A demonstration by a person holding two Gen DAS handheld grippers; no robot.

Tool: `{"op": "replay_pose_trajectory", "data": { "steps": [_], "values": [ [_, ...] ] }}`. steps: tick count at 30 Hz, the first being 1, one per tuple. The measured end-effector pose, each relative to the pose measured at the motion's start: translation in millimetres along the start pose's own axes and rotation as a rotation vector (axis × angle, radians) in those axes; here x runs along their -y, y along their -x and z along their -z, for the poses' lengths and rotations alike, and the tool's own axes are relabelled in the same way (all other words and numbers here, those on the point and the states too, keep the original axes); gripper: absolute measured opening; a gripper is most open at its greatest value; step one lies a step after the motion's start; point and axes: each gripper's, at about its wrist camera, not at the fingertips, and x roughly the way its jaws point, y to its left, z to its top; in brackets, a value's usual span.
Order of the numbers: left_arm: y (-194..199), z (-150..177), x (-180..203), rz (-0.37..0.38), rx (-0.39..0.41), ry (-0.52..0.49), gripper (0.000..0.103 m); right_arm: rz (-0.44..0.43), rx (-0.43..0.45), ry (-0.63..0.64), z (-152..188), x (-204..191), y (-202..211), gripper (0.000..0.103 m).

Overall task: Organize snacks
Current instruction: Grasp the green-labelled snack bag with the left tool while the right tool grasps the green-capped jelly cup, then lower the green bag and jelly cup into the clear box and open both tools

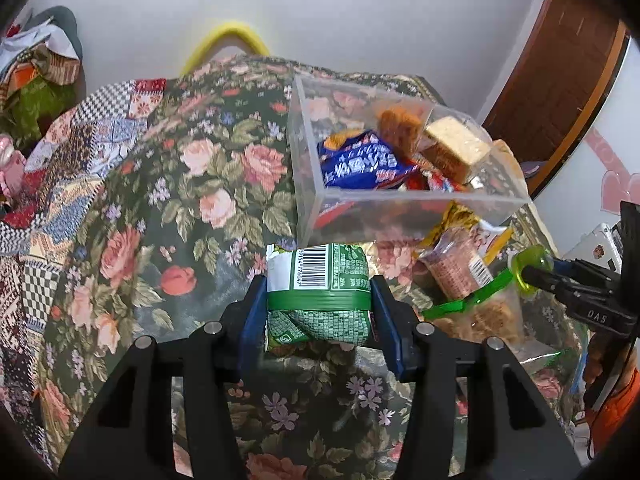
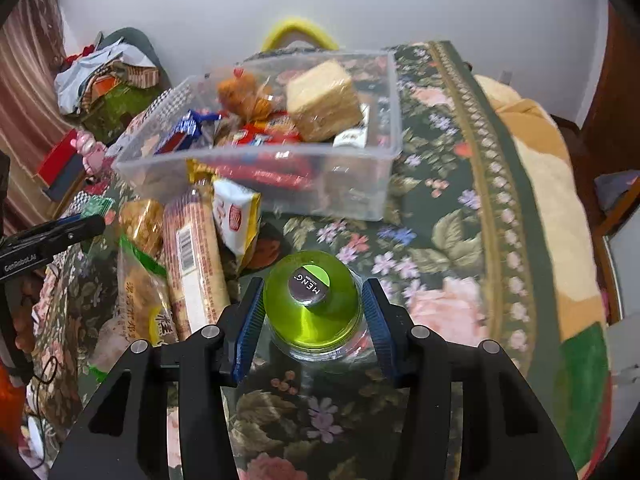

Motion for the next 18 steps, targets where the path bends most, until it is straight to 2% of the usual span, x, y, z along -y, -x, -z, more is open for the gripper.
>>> {"op": "replay_pose_trajectory", "data": {
  "steps": [10,18],
  "values": [
    [27.0,-35.9,13.0,0.0,0.104,-0.033,0.051,0.004,0.119,0.007,-32.4,-0.5,29.2,0.046],
    [18.4,-74.1,31.6,-0.003,0.159,-0.064,0.051,-0.004,0.172,0.031,-59.5,-14.4,22.0,0.046]
  ]
}}
